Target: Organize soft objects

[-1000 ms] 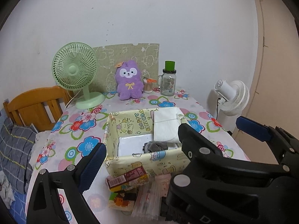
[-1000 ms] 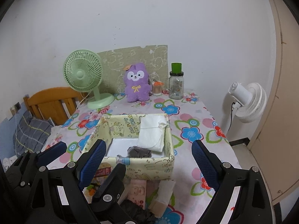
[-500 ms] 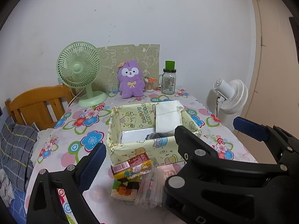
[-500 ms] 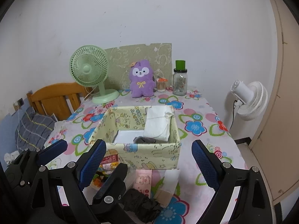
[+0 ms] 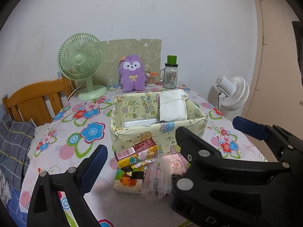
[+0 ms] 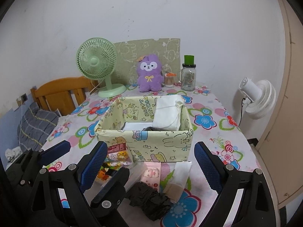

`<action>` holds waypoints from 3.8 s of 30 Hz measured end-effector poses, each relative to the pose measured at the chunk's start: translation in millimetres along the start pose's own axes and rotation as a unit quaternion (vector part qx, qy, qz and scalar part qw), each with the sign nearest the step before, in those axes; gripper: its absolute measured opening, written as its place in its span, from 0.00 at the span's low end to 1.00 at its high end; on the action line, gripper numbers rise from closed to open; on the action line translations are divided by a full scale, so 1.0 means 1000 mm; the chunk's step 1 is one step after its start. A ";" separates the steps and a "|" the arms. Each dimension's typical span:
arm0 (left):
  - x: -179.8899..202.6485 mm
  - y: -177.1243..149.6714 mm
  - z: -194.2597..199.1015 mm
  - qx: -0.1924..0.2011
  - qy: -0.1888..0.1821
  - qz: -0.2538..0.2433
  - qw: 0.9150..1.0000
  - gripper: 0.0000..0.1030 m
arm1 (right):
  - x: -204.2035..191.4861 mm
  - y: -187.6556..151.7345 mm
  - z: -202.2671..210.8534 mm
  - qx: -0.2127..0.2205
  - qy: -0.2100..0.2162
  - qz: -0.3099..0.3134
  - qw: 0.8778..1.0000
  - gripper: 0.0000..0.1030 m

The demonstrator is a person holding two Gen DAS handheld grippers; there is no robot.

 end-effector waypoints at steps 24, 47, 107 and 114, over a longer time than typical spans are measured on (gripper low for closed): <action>-0.027 -0.040 -0.046 -0.063 0.021 0.022 0.998 0.92 | 0.000 -0.041 -0.045 -0.064 0.000 -0.014 0.998 0.92; -0.029 -0.068 -0.086 -0.104 0.052 0.039 0.992 0.92 | 0.023 -0.069 -0.074 -0.109 -0.021 -0.046 0.993 0.91; 0.019 -0.069 -0.083 -0.102 0.035 -0.016 0.994 0.71 | 0.092 -0.093 -0.070 -0.137 -0.079 -0.104 0.982 0.76; 0.024 -0.081 -0.092 -0.122 0.039 -0.033 0.991 0.70 | 0.084 -0.108 -0.084 -0.163 -0.067 -0.094 0.980 0.63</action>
Point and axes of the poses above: each gripper's, at about its wrist camera, not at the fingertips, and z roughly against the way its jaws point, x to its right, y to its top, the point moved 10 cm from there along -z, roughly the way its jaws point, and after that the axes turned 13 degrees about x, right-handed, at the moved point
